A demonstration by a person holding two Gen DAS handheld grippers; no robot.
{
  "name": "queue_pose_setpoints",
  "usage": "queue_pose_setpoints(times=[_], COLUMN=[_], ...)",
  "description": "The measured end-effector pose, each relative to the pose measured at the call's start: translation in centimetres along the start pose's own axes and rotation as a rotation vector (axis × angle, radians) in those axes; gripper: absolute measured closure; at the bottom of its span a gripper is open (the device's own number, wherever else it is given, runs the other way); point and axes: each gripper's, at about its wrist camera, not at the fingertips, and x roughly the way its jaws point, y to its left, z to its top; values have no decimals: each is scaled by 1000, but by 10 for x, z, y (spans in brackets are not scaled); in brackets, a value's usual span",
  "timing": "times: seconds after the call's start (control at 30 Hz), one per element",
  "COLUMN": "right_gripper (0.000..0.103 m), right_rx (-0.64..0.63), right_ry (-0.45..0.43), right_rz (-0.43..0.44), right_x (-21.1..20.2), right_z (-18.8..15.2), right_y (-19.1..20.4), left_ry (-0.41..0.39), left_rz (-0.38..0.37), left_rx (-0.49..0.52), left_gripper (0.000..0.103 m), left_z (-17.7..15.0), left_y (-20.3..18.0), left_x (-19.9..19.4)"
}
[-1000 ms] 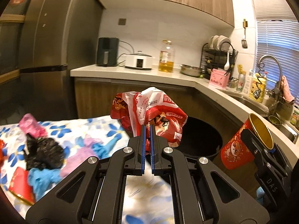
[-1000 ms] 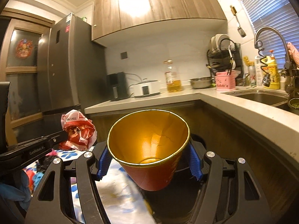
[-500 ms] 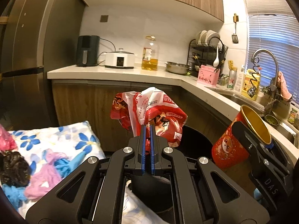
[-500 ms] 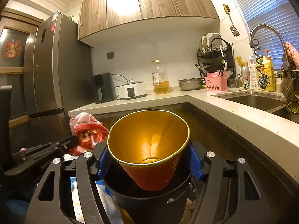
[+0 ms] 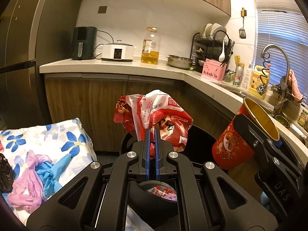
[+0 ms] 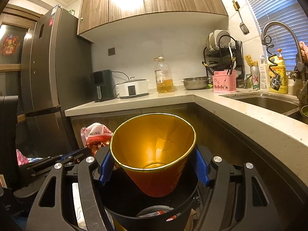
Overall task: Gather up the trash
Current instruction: 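Carry the cup and wrapper over the black bin and open both tools, then move both tools back over the table toward the remaining trash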
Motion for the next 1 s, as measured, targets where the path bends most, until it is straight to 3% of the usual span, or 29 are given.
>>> queue_pose_setpoints(times=[0.5,0.53,0.6,0.63,0.73,1.0], right_gripper=[28,28,26,25,23,20], right_rx=[8,11,15,19,29,33], right_ry=[-6,-6,-2,1,2,5], right_rz=[-6,-1,-4,-5,-5,-2], right_x=[10,11,13,14,13,13], right_z=[0,0,0,0,-1,-3], right_y=[-3,-3,-4,-5,-7,-5], left_ry=[41,46,54,53,41,50], left_rz=[-67,-73,-86,-90,-99,-37], left_rx=[0,-2,-15,-25,-47,-145], left_gripper=[96,91,68,49,46,38], left_z=[-6,-7,-9,-9,-12,-23], left_y=[1,3,5,7,14,43], left_x=[14,14,15,15,12,-3])
